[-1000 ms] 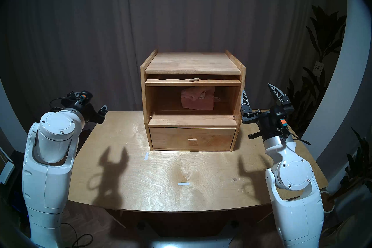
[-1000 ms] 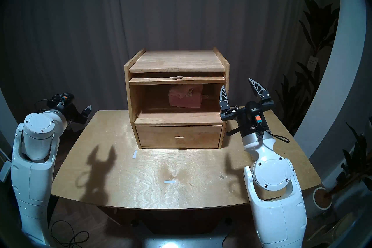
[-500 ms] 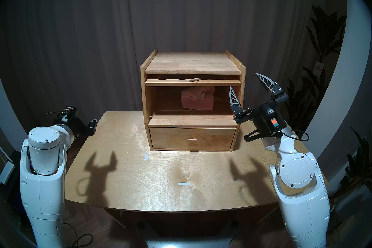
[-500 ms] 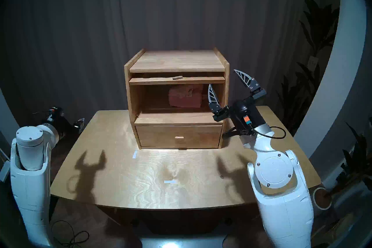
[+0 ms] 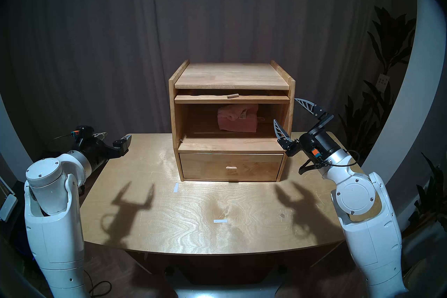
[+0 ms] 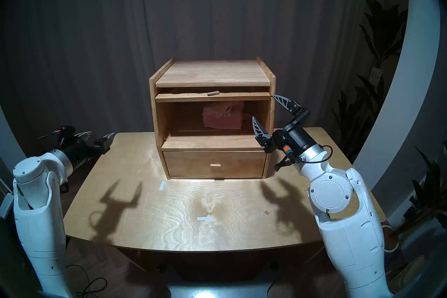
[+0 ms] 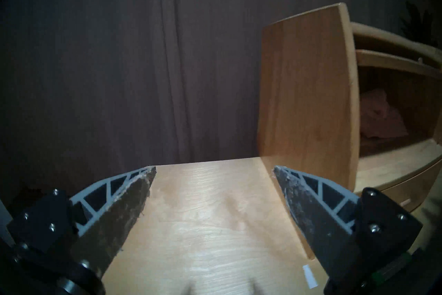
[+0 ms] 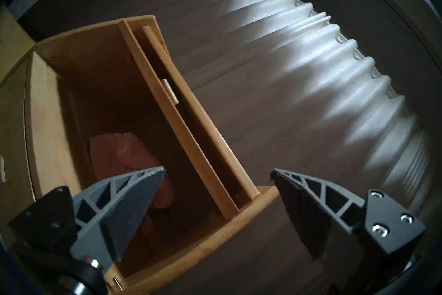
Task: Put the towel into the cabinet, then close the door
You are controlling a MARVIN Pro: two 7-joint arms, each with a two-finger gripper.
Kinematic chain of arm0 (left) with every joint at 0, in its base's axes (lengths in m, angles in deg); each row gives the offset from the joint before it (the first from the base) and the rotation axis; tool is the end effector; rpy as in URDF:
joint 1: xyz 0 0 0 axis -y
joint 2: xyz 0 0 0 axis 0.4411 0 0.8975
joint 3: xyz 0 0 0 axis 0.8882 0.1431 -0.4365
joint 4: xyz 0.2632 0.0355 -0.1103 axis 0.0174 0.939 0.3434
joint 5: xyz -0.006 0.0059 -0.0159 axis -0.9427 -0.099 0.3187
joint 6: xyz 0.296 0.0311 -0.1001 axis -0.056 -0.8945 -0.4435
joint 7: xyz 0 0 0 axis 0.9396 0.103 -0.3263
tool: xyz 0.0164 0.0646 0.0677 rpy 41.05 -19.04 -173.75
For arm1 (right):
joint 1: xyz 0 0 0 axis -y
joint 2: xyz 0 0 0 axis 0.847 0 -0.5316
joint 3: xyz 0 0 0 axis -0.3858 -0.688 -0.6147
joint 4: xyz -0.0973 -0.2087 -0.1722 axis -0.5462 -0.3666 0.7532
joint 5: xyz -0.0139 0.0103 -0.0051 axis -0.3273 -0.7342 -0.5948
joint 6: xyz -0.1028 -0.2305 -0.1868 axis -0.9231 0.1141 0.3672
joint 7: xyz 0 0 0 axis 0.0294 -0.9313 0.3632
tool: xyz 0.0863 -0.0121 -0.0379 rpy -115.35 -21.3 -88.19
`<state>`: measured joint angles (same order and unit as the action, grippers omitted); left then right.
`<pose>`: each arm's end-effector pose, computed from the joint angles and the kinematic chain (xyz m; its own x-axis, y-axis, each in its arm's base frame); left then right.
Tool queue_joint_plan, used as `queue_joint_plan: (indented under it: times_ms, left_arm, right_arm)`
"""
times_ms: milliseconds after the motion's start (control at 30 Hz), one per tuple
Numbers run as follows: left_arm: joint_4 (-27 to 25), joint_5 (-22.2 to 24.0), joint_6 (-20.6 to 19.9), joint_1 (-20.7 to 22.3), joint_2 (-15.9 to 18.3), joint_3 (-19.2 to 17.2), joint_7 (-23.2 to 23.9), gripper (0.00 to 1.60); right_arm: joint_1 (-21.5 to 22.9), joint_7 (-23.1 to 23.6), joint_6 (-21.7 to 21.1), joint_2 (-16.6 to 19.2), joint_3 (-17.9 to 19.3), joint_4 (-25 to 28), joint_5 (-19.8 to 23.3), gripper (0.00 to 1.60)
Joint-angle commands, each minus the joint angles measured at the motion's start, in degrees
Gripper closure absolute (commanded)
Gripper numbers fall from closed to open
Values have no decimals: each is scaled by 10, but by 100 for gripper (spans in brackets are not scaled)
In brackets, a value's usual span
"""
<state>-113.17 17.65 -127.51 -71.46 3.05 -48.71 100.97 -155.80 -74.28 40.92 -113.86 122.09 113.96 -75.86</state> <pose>0.3320 0.1614 -0.1575 0.1684 -0.0005 0.9857 -0.1321 -0.9910 0.0220 0.3617 -0.0231 -0.1562 -0.5239 0.7429 0.4166 0.0211 -0.4777 0.8783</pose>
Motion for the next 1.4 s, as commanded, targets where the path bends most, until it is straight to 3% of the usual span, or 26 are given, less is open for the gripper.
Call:
queue_joint_plan:
  times_ms: [0, 167, 267, 367, 500, 633, 867, 933, 967, 1367]
  left_arm:
    - [-7, 61, 31, 8, -24, -11, 49, 0]
    - [3, 103, 57, -2, -13, -17, 114, 0]
    - [9, 112, 67, -8, -4, -15, 130, 0]
    - [21, 122, 91, -16, 17, -19, 180, 0]
    - [31, 134, 111, -21, 27, -20, 199, 0]
    - [57, 151, 151, -23, 43, -27, 251, 0]
    - [85, 140, 218, -7, 50, -42, 290, 0]
    - [83, 135, 222, -4, 50, -43, 295, 0]
    - [88, 136, 245, -3, 50, -42, 301, 0]
    - [130, 143, 350, 10, 51, -41, 355, 0]
  right_arm:
    - [51, 10, 21, 35, -14, -6, -48, 0]
    - [96, 22, 39, 49, -40, -27, -97, 0]
    - [102, 22, 44, 51, -46, -30, -111, 0]
    - [134, 24, 53, 53, -61, -46, -138, 0]
    - [141, 20, 60, 53, -67, -51, -158, 0]
    - [169, 8, 67, 46, -80, -73, -188, 0]
    - [211, -18, 79, 31, -99, -112, -223, 0]
    - [209, -26, 81, 26, -98, -114, -231, 0]
    - [227, -32, 84, 25, -106, -129, -237, 0]
    - [273, -113, 111, 3, -141, -207, -297, 0]
